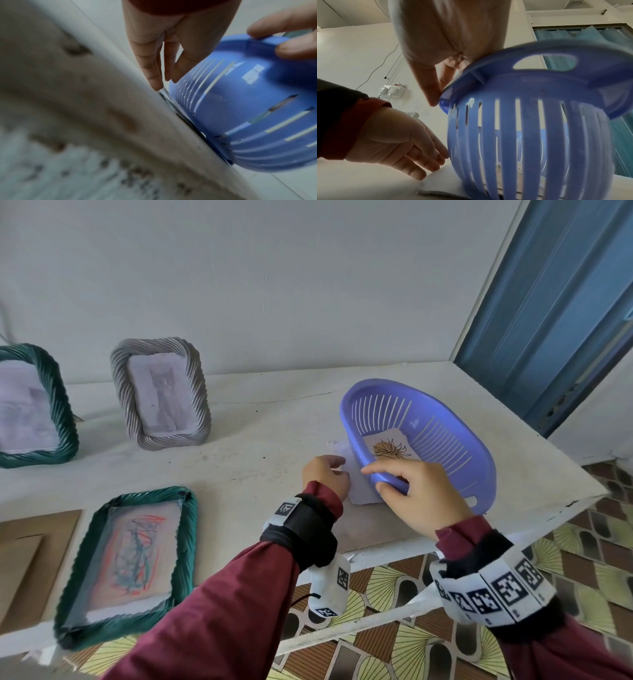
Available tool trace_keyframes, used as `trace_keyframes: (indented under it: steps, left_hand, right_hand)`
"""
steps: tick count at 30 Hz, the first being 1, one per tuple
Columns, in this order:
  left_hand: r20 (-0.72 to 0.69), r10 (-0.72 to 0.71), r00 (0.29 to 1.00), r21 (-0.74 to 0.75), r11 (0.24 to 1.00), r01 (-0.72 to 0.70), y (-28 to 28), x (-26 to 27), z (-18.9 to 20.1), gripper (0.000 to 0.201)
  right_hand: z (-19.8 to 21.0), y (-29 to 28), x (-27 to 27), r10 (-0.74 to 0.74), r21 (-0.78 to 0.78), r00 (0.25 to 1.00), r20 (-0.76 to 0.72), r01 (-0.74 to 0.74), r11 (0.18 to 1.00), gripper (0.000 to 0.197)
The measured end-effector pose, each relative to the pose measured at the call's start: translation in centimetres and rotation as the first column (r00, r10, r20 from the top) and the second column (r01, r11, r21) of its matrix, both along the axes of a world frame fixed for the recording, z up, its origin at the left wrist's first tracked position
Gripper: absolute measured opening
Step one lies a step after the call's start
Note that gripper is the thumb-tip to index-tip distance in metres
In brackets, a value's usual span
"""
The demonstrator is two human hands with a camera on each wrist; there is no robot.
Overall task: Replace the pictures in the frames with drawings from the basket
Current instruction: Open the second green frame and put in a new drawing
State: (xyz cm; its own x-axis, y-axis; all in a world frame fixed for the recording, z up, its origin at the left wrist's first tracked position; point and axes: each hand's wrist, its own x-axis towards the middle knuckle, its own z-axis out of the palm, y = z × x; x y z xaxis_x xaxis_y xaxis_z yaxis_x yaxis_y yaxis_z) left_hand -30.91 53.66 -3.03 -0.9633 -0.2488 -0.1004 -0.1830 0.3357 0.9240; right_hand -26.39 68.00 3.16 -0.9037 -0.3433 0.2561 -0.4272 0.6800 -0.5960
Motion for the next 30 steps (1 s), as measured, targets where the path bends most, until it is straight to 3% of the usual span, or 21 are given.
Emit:
trace_keyframes:
  steps: [3, 7, 11, 15, 19, 23, 25, 27, 30]
  left_hand:
    - [-0.142, 0.037, 0.989, -0.082, 0.995, -0.049, -0.5, 0.0, 0.2, 0.033]
    - [-0.294, 0.067, 0.953, 0.075, 0.996, -0.047, -1.4, -0.6, 0.9, 0.033]
    - [-0.257, -0.090, 0.962, 0.089, 0.989, 0.116, -2.6, -1.4, 1.8, 0.043]
    - [-0.218, -0.254, 0.942, 0.042, 0.962, 0.269, -3.6, -1.6, 2.2, 0.062]
    - [-0.190, -0.314, 0.930, -0.089, 0.949, 0.303, -4.0, -1.8, 3.0, 0.060]
    - [-0.157, -0.361, 0.919, -0.186, 0.925, 0.332, -4.4, -1.9, 4.0, 0.061]
    - [-0.149, -0.375, 0.915, -0.229, 0.913, 0.337, -4.6, -1.9, 4.2, 0.061]
    - [-0.144, -0.383, 0.913, -0.254, 0.906, 0.340, -4.7, -1.9, 4.2, 0.061]
    - [-0.131, -0.394, 0.910, -0.257, 0.900, 0.353, -4.9, -1.8, 4.3, 0.062]
  right_hand:
    - [-0.1, 0.0, 0.0, 0.009, 0.013, 0.999, 0.031, -0.009, 1.000, 0.032]
    - [-0.1, -0.1, 0.1, 0.020, 0.052, 0.996, 0.081, -0.025, 0.998, 0.031]
    - [0.7, 0.2, 0.0, 0.049, 0.062, 0.987, 0.153, -0.060, 0.996, 0.031]
    - [4.3, 0.7, -0.8, 0.063, 0.005, 0.977, 0.202, -0.065, 0.998, 0.026]
    - [9.4, 0.8, -3.5, 0.040, -0.065, 0.985, 0.166, -0.030, 0.997, 0.022]
    - [11.9, 0.2, -8.4, -0.044, -0.075, 0.963, 0.267, 0.066, 0.995, 0.020]
    - [11.2, -0.2, -11.2, -0.094, 0.031, 0.930, 0.356, 0.089, 0.996, 0.022]
    - [9.6, -0.5, -13.4, -0.137, 0.282, 0.885, 0.445, 0.006, 0.959, 0.027]
    - [7.0, -1.0, -15.3, -0.173, 0.582, 0.832, 0.528, -0.206, 0.786, 0.039]
